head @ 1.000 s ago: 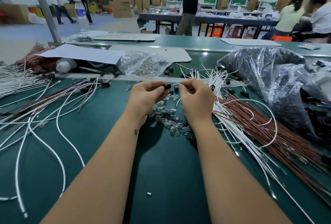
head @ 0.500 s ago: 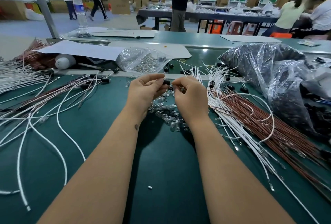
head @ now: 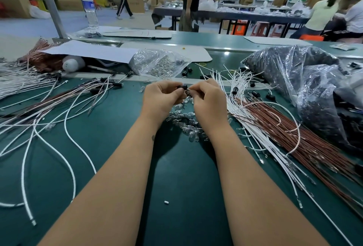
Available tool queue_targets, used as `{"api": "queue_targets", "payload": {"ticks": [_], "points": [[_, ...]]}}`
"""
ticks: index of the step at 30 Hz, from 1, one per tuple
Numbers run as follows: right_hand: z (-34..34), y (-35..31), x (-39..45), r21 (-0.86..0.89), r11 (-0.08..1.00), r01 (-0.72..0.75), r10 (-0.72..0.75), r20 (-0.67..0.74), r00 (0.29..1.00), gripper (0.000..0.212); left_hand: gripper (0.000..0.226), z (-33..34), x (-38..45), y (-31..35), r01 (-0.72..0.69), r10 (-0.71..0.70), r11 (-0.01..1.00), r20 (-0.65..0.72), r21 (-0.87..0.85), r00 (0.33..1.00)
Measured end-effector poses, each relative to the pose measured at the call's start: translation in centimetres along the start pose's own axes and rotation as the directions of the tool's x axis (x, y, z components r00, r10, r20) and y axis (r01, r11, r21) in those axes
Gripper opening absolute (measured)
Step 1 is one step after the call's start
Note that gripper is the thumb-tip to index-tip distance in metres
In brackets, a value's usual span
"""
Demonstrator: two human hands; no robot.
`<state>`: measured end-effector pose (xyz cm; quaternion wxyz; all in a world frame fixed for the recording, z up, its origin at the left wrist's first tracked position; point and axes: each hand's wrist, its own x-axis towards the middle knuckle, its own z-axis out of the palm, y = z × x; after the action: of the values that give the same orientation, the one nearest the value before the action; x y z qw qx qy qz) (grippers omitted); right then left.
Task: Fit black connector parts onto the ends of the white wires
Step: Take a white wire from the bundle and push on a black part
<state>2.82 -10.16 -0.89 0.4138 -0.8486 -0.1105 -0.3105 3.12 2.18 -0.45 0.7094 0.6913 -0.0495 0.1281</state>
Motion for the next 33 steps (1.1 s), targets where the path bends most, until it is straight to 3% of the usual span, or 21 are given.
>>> {"api": "queue_targets", "payload": {"ticks": [3,8,17,24,29,33], "points": [[0.08,0.19,0.03,-0.011,1.0,-0.018,0.019,0.026,0.999,0.015,0.016,0.32,0.03,-0.08,-0.039,0.041,0.995,-0.021,0.089,0.999],[0.01,0.39,0.1,0.056,0.994,-0.094,0.095,-0.005,0.995,0.01,0.012,0.31,0.01,-0.13,-0.041,0.042,0.998,-0.008,0.046,0.999],[0.01,0.3,0.02,0.022,1.0,0.004,-0.005,0.031,1.0,0.01,0.013,0.16,0.17,-0.38,-0.055,0.054,0.998,0.034,0.028,0.998],[0.12,0.15,0.07,0.044,0.999,-0.026,0.024,0.04,0.999,0.015,0.015,0.22,0.24,-0.45,-0.056,0.055,0.998,0.014,0.039,0.998],[0.1,0.13,-0.05,0.151,0.985,-0.085,0.086,0.001,0.996,0.026,0.008,0.4,0.02,-0.32,-0.038,0.037,0.999,0.044,0.02,0.998],[0.02,0.36,-0.1,0.128,0.99,-0.054,0.055,-0.009,0.998,0.028,0.009,0.53,-0.21,-0.17,-0.031,0.03,0.999,0.06,0.011,0.998]]}}
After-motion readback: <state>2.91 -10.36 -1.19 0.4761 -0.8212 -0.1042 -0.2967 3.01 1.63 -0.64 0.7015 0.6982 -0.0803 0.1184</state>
